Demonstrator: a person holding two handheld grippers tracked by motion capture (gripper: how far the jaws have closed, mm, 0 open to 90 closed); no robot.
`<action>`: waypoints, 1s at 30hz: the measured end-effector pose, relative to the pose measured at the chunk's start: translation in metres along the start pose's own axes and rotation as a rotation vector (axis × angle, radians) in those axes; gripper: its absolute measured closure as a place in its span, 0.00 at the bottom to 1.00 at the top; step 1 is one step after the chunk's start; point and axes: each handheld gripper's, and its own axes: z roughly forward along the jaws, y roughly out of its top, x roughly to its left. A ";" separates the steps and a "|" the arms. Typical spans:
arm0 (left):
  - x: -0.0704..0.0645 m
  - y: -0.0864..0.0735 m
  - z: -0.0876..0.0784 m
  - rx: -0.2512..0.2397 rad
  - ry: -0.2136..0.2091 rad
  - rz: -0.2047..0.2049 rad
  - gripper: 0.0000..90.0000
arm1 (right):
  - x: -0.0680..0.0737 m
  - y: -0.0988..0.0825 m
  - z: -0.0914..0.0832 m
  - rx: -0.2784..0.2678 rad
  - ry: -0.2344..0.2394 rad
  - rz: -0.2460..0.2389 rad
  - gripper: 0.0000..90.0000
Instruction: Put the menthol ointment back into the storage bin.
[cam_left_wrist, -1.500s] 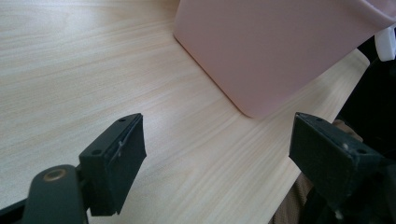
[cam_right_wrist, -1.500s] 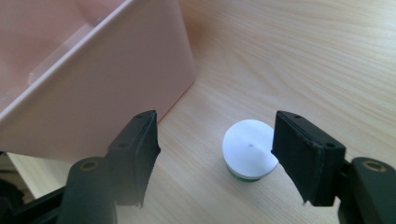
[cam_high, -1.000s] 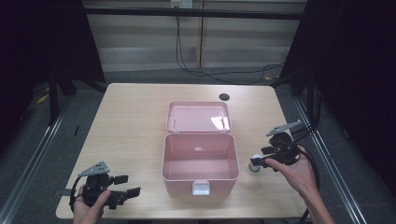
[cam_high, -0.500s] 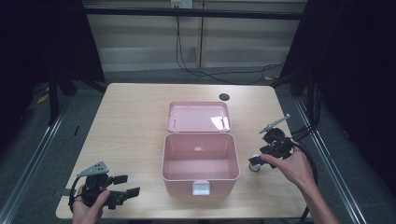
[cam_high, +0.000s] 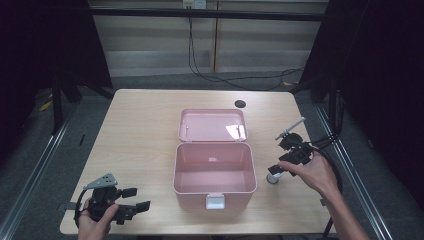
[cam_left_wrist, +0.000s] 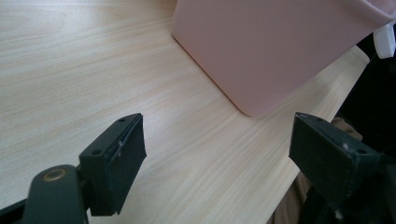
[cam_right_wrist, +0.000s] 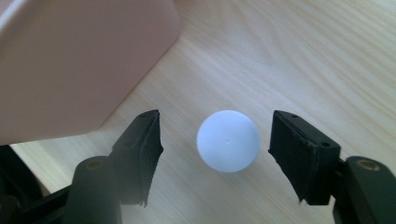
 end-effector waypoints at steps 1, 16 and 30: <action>0.000 0.000 0.000 0.001 0.001 0.000 0.20 | -0.001 0.001 0.000 0.011 -0.006 0.002 0.38; 0.000 0.000 0.001 0.007 0.003 0.001 0.20 | -0.004 0.012 0.008 0.134 -0.038 -0.062 0.42; 0.000 0.000 0.001 0.007 0.000 -0.001 0.20 | -0.001 0.017 0.027 0.236 -0.057 -0.096 0.47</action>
